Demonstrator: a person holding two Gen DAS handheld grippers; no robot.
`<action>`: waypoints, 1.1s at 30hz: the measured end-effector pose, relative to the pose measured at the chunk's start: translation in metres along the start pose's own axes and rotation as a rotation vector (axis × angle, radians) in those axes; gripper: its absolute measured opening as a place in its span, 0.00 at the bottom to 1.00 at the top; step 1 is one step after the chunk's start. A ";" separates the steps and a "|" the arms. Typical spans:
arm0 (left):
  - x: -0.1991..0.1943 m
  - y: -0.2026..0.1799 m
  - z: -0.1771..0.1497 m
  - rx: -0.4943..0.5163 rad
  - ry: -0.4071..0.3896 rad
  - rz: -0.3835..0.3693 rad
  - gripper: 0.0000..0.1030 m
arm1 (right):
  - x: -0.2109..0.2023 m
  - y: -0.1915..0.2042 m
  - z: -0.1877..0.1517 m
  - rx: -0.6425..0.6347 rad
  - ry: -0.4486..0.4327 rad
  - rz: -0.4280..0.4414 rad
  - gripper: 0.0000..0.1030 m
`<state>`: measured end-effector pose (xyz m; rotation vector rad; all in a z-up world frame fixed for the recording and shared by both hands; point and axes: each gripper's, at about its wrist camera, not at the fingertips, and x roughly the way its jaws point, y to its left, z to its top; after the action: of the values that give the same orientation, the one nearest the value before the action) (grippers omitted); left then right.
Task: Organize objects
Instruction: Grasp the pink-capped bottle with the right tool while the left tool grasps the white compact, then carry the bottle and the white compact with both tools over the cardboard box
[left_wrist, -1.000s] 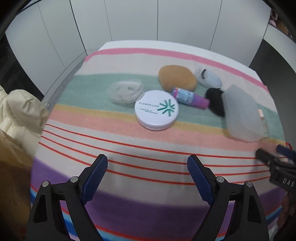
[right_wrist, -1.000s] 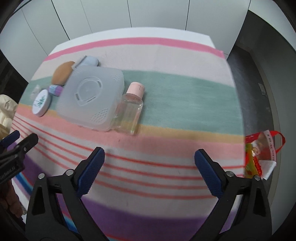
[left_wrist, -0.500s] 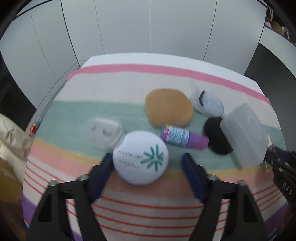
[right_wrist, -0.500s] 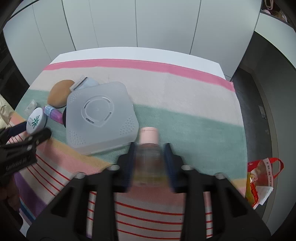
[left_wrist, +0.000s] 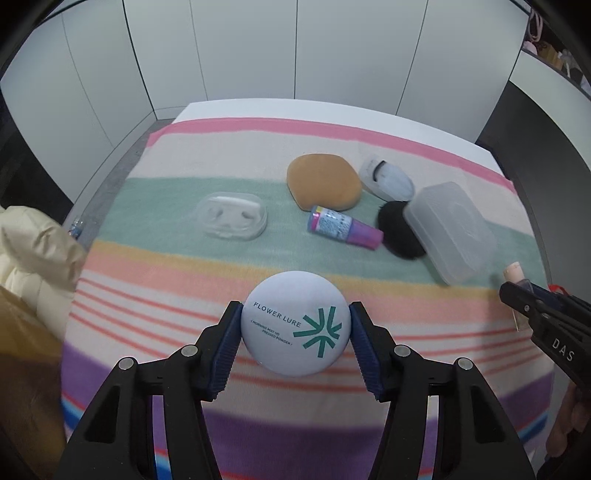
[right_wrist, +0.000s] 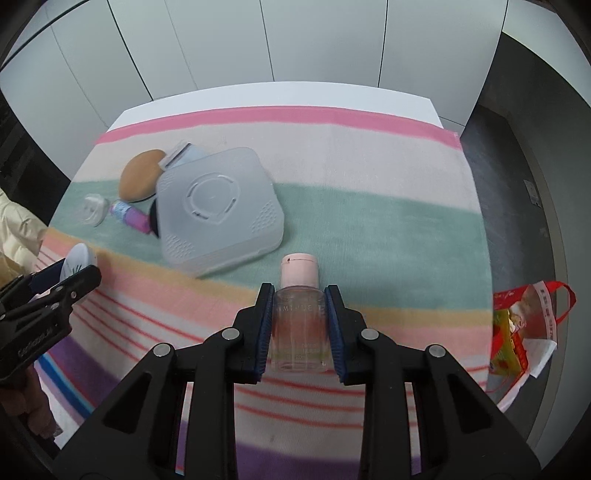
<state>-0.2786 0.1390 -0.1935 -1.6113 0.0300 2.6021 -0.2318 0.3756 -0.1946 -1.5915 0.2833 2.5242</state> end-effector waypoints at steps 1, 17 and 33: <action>-0.006 0.000 -0.002 -0.001 -0.001 -0.003 0.56 | -0.005 0.000 -0.002 0.002 0.001 -0.001 0.28; -0.140 -0.010 -0.026 0.061 -0.076 -0.046 0.56 | -0.129 0.005 -0.042 0.049 -0.020 0.024 0.28; -0.240 0.014 -0.071 0.128 -0.227 -0.066 0.56 | -0.239 0.047 -0.084 -0.040 -0.146 0.032 0.27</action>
<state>-0.1101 0.1066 -0.0104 -1.2484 0.1243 2.6540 -0.0665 0.3051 -0.0100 -1.4166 0.2449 2.6701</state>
